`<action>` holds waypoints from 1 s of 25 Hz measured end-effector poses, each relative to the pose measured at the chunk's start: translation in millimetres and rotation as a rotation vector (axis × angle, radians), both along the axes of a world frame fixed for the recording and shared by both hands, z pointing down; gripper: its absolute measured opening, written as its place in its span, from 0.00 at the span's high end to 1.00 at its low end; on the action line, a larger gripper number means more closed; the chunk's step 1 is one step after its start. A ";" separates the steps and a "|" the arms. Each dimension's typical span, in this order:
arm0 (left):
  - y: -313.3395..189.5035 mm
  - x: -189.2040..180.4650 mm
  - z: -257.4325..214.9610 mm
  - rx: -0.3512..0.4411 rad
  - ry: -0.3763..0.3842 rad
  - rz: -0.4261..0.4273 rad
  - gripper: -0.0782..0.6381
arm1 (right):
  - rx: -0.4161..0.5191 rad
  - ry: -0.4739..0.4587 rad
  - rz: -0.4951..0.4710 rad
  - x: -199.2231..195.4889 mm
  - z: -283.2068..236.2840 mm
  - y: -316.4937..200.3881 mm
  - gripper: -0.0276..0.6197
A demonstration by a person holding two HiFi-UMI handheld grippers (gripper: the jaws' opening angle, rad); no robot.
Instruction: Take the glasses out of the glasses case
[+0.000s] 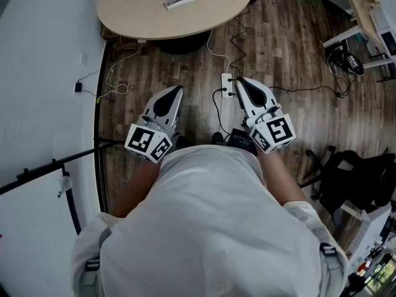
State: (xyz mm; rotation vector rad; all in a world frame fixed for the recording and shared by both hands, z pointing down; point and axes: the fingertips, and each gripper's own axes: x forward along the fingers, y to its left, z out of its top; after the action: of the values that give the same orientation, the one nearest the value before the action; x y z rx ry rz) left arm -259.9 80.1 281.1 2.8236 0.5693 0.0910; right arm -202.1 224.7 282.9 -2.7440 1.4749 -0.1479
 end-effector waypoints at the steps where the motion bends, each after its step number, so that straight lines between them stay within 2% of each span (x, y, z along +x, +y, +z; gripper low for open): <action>1: 1.0 -2.0 -0.3 0.006 -0.002 0.003 0.88 | 0.000 0.000 -0.001 -1.2 -0.2 0.6 0.92; 8: 16.8 -14.7 8.9 0.031 -0.054 0.049 0.88 | 0.014 -0.011 -0.008 -8.9 -2.7 6.5 0.92; 14: 30.2 -22.2 6.4 0.000 -0.040 0.077 0.87 | 0.045 -0.004 -0.028 -19.4 -7.1 16.7 0.92; 18: 38.6 -22.0 7.3 0.003 -0.056 0.050 0.87 | 0.073 -0.025 -0.036 -21.5 -6.2 32.1 0.92; 25: 67.5 -22.4 11.8 0.010 -0.078 0.025 0.87 | 0.065 -0.041 -0.033 -14.7 3.0 66.0 0.92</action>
State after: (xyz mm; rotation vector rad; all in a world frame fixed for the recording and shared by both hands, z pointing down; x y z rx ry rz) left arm -282.3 147.6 292.9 2.8084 0.5879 0.2086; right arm -216.9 290.7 285.9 -2.6504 1.4885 -0.1536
